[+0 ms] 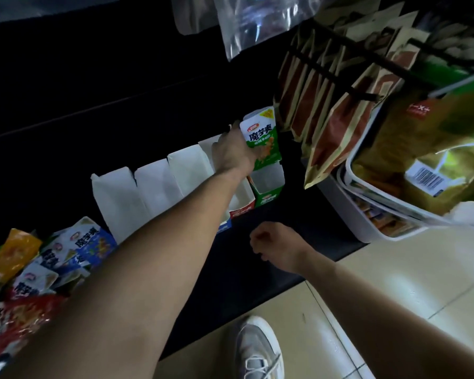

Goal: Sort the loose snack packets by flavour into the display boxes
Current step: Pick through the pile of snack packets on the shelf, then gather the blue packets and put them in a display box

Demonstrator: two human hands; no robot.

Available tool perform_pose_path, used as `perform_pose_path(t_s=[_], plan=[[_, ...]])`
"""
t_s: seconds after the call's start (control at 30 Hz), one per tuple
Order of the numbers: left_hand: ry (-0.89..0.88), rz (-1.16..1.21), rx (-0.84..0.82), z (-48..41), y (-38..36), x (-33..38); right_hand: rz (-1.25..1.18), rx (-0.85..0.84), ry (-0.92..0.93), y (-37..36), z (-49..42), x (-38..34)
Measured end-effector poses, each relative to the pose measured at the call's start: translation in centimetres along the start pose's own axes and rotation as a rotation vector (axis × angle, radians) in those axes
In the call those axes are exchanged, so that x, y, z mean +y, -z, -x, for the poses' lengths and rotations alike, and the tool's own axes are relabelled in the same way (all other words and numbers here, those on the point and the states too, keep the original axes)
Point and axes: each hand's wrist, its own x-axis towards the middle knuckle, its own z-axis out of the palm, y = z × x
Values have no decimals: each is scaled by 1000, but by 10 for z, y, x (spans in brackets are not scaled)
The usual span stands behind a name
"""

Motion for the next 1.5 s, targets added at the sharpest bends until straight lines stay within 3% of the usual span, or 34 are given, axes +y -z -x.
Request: perform_pose_path(t_s=[0.27,0.43,0.67,0.8,1.0,1.2,1.33,1.5], plan=[[-11,-35,75,-2,5,-13,21,-12,-26,-3,-8,1],[-93,-248,52,-5,-5,-24,15,3,-35,-2,-17,1],[-102,25,74,3,25,-29,34,37,-14,-7,-17,-14],[-138,16,-2,37,85,-43,154,40,51,-5,-4,-60],[48,-116,-170,140,213,-108,328,16,242,-8,47,-175],[329,-181,-224,243,336,-195,696,-115,397,-49,105,-283],[513,-217,-233,302,368,-244,769,-158,389,-122,113,-298],[586,-98,-338,351,344,-292,801,-294,289,-227,91,-245]])
